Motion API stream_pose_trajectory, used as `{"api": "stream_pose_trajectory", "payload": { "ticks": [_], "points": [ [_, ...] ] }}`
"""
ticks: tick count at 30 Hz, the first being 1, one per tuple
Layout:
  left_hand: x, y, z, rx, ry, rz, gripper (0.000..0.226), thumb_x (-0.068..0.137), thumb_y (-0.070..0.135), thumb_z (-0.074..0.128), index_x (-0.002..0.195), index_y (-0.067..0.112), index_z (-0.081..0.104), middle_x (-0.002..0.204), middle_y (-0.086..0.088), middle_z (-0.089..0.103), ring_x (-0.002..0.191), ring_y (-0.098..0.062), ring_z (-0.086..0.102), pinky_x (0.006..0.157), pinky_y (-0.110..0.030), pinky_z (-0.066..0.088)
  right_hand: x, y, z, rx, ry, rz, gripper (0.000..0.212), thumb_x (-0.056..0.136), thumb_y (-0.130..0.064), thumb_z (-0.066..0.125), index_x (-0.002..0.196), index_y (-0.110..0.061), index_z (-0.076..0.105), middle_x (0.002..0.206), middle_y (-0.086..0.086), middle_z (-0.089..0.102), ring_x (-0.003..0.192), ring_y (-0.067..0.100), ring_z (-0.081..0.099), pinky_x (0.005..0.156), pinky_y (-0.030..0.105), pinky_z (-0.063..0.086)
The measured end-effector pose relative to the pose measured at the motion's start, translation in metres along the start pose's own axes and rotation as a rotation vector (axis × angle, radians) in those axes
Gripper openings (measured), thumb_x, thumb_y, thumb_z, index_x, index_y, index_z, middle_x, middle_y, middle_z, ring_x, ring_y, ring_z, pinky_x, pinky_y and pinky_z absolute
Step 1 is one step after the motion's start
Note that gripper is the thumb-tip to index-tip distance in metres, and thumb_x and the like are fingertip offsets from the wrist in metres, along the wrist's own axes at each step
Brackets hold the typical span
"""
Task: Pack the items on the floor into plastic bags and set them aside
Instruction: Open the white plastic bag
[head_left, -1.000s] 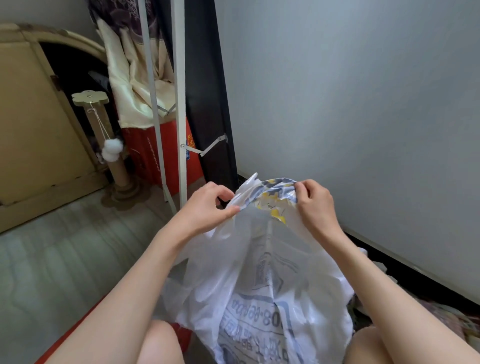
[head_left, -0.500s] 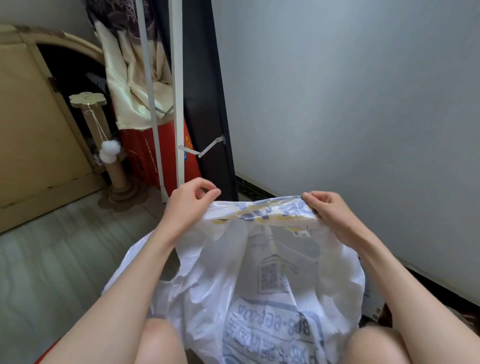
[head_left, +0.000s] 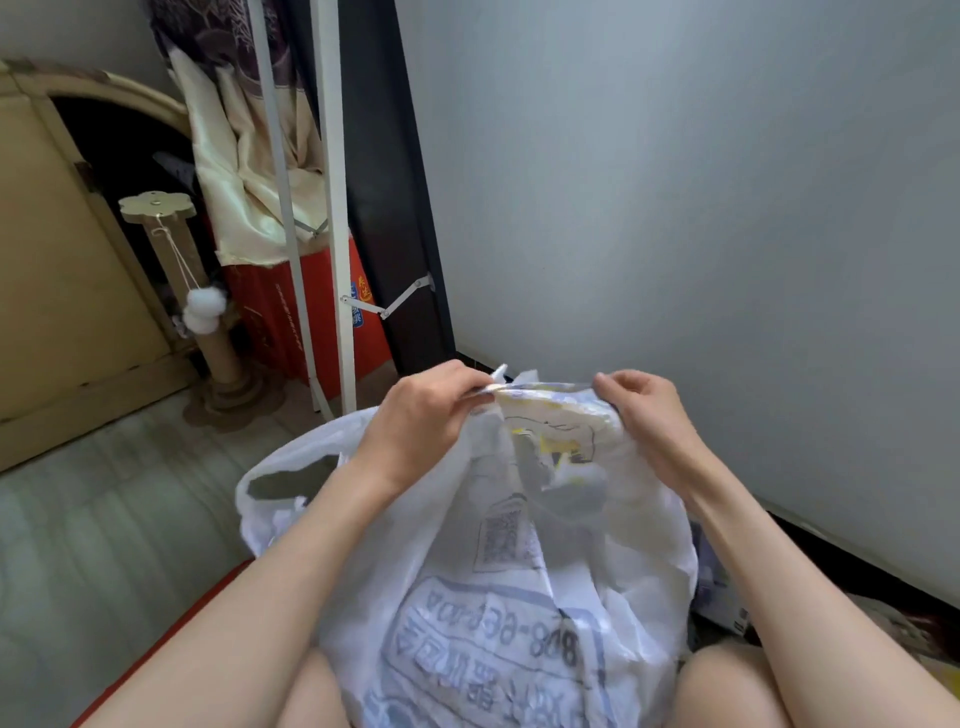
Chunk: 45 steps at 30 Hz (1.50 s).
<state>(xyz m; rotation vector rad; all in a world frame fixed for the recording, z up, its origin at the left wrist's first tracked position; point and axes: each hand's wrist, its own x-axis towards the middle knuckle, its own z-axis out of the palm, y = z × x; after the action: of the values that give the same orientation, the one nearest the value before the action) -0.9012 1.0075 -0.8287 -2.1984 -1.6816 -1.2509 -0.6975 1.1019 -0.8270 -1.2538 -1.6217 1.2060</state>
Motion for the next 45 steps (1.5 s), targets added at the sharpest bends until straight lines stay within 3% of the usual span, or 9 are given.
{"api": "stream_pose_trajectory", "payload": {
  "ticks": [3, 9, 18, 23, 27, 32, 36, 41, 45],
  "points": [
    [0.003, 0.007, -0.003, -0.17, 0.021, -0.174, 0.017, 0.082, 0.016, 0.066, 0.093, 0.005, 0.071, 0.082, -0.003, 0.071, 0.078, -0.006, 0.062, 0.067, -0.023, 0.05, -0.008, -0.006, 0.008, -0.125, 0.124, -0.282, 0.004, 0.086, -0.023, 0.059, 0.087, -0.02, 0.061, 0.079, -0.009, 0.061, 0.076, 0.011, 0.057, 0.073, 0.023, 0.041],
    [0.004, 0.008, -0.018, -0.54, 0.019, -0.557, 0.01, 0.085, 0.014, 0.063, 0.089, 0.013, 0.071, 0.084, 0.001, 0.07, 0.077, -0.003, 0.064, 0.073, -0.018, 0.049, -0.026, -0.013, 0.054, -0.564, -0.072, -0.887, 0.029, 0.084, -0.032, 0.055, 0.102, -0.011, 0.063, 0.092, 0.004, 0.063, 0.085, 0.018, 0.055, 0.073, 0.026, 0.044],
    [-0.009, -0.011, -0.044, -0.569, -0.275, -0.693, 0.011, 0.077, 0.026, 0.07, 0.088, 0.024, 0.069, 0.083, 0.002, 0.073, 0.076, -0.007, 0.067, 0.071, -0.02, 0.052, -0.023, -0.024, 0.057, -0.252, 0.012, -0.484, 0.017, 0.092, -0.009, 0.048, 0.076, -0.015, 0.053, 0.057, -0.012, 0.046, 0.056, -0.004, 0.047, 0.056, 0.011, 0.034],
    [-0.011, -0.02, -0.032, -0.048, 0.103, -0.563, 0.006, 0.087, 0.025, 0.059, 0.091, 0.03, 0.058, 0.095, 0.01, 0.059, 0.089, -0.006, 0.056, 0.085, -0.035, 0.049, -0.012, -0.017, 0.046, -0.288, 0.151, -0.298, 0.023, 0.092, -0.011, 0.043, 0.073, -0.006, 0.054, 0.059, -0.007, 0.047, 0.065, 0.019, 0.044, 0.058, 0.028, 0.026],
    [-0.008, 0.002, -0.009, 0.013, -0.103, -0.521, 0.054, 0.074, 0.051, 0.066, 0.117, 0.026, 0.045, 0.11, 0.006, 0.049, 0.097, -0.012, 0.052, 0.079, -0.037, 0.048, -0.006, -0.014, 0.044, -0.141, 0.185, -0.165, 0.025, 0.092, -0.013, 0.042, 0.074, 0.0, 0.055, 0.063, 0.0, 0.049, 0.068, 0.019, 0.044, 0.062, 0.029, 0.032],
    [-0.005, -0.014, -0.014, 0.056, -0.093, -0.451, 0.028, 0.084, 0.012, 0.063, 0.109, 0.018, 0.053, 0.101, -0.001, 0.058, 0.095, -0.022, 0.056, 0.082, -0.041, 0.049, 0.004, -0.011, 0.027, 0.161, 0.129, 0.017, 0.017, 0.084, -0.01, 0.05, 0.07, -0.008, 0.06, 0.066, 0.008, 0.047, 0.061, 0.016, 0.044, 0.048, 0.021, 0.038],
    [-0.014, -0.032, -0.045, -0.07, -0.15, -0.484, 0.018, 0.084, 0.01, 0.064, 0.092, 0.025, 0.066, 0.088, 0.01, 0.064, 0.088, -0.008, 0.059, 0.076, -0.018, 0.045, 0.012, 0.01, -0.005, 0.001, 0.184, 0.034, 0.02, 0.086, -0.006, 0.052, 0.079, 0.008, 0.065, 0.07, 0.009, 0.055, 0.064, 0.014, 0.048, 0.053, 0.023, 0.038],
    [-0.013, -0.051, -0.047, 0.051, -0.21, -0.558, 0.019, 0.087, 0.012, 0.06, 0.102, 0.02, 0.068, 0.1, 0.004, 0.066, 0.097, -0.014, 0.058, 0.086, -0.03, 0.045, 0.008, 0.028, -0.004, -0.276, 0.14, -0.039, 0.025, 0.091, -0.027, 0.051, 0.08, -0.008, 0.063, 0.077, 0.006, 0.06, 0.077, 0.018, 0.053, 0.066, 0.028, 0.036],
    [-0.003, -0.065, -0.055, 0.34, -0.229, -0.527, 0.022, 0.089, 0.015, 0.056, 0.106, 0.024, 0.067, 0.106, -0.001, 0.068, 0.101, -0.022, 0.059, 0.085, -0.039, 0.046, 0.002, 0.022, 0.017, -0.41, -0.031, -0.124, 0.042, 0.083, -0.046, 0.058, 0.115, -0.019, 0.053, 0.101, -0.006, 0.057, 0.098, 0.013, 0.051, 0.085, 0.032, 0.04]
  ]
}}
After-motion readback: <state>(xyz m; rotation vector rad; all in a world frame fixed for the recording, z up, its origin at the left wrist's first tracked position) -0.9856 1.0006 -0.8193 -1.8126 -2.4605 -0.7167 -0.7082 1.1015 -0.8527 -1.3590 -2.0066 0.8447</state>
